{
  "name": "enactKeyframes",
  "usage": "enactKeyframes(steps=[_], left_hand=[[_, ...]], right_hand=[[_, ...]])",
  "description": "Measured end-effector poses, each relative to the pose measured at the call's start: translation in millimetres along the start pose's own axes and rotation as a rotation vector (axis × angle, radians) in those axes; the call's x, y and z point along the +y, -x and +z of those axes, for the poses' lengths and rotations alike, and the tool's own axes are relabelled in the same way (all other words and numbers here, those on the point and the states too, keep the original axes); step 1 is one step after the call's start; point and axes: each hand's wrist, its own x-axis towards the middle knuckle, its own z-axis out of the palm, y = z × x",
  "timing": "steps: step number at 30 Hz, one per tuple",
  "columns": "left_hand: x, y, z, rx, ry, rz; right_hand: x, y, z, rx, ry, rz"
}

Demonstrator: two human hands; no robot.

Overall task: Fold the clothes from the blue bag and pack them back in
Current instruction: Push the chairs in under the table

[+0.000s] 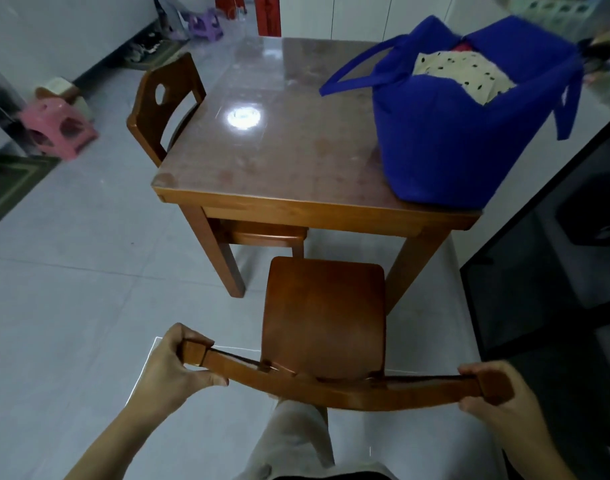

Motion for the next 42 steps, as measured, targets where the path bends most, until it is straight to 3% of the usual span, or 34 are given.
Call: enactKeyframes(steps=[8, 20, 42], left_hand=[[19, -61, -14, -0.054, 0.006, -0.03], [28, -71, 3, -0.011, 0.005, -0.028], [53, -144, 19, -0.011, -0.019, 0.006]], right_hand=[[-33, -29, 7, -0.026, 0.042, 0.033], [-48, -44, 1, 0.056, -0.031, -0.022], [-63, -130, -3, 0.06, -0.011, -0.073]])
